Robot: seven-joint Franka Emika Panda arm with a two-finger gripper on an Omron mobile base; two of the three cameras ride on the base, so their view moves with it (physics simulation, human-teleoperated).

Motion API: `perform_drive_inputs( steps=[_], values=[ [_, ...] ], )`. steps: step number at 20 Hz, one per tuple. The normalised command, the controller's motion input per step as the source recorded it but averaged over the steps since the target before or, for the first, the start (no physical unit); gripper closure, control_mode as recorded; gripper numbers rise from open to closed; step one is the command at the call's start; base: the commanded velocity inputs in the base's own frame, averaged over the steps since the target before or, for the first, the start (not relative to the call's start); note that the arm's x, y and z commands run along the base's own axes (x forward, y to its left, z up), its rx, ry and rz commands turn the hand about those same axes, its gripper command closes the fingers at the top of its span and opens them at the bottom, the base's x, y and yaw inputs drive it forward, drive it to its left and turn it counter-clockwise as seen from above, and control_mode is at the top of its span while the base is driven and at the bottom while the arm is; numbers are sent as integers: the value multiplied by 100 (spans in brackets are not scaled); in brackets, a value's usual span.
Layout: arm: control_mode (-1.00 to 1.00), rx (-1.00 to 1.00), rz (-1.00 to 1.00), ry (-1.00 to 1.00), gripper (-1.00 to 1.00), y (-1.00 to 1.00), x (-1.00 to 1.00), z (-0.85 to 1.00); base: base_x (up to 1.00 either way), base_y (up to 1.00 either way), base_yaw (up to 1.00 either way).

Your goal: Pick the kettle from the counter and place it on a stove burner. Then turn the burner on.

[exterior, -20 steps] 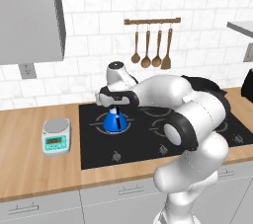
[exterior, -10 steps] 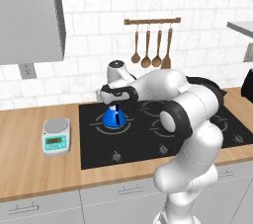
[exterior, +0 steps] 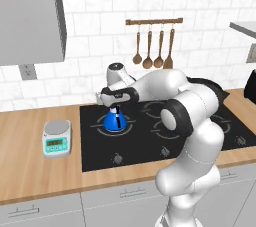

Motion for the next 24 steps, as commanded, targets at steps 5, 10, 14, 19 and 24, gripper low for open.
perform_drive_inputs(
  steps=[5,10,14,19,24],
  values=[
    [-100,0,0,0,100,0,0,-18,0,0,0],
    [-100,0,0,0,-100,0,0,0,0,0,0],
    [-100,0,0,0,-100,0,0,0,0,0,0],
    [-100,0,0,0,-100,0,0,0,0,0,0],
    [-100,0,0,0,-100,0,-4,4,0,0,0]
  ],
)
